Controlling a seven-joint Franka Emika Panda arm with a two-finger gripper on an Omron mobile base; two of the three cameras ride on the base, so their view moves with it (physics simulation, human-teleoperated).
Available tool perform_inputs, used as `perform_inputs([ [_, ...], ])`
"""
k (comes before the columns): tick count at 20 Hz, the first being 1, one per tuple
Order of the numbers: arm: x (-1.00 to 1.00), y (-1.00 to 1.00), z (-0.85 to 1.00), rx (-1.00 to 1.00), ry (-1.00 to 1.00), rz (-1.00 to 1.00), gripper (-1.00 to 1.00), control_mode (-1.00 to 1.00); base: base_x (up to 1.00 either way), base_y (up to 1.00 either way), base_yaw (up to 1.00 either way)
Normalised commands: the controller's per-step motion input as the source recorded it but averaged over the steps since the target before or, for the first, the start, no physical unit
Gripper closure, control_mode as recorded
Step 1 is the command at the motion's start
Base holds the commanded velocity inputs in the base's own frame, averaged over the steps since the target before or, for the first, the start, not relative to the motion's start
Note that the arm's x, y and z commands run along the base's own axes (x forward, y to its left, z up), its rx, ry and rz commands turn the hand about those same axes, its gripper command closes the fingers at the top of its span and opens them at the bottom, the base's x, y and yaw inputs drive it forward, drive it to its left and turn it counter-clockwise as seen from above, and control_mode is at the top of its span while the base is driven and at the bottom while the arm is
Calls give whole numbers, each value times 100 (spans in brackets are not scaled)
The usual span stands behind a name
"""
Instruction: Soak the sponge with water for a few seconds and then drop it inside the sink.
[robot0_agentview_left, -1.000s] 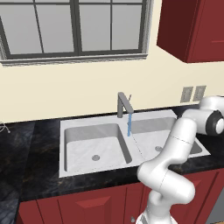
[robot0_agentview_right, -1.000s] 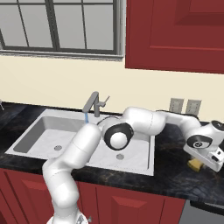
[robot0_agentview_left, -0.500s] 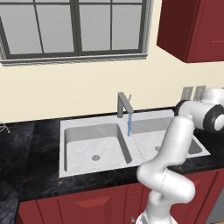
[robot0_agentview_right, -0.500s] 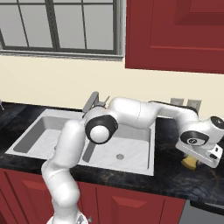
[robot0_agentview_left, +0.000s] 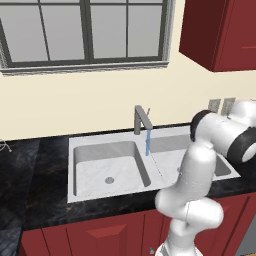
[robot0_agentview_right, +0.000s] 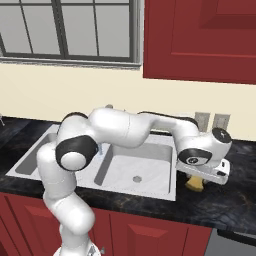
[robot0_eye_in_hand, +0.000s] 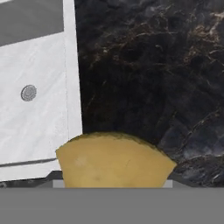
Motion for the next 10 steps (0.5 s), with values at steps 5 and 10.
perform_inputs([
  [5, -28, 97, 12, -12, -13, 14, 100, -100, 0, 0, 0],
  [10, -17, 78, 28, -12, -10, 15, 100, -100, 0, 0, 0],
])
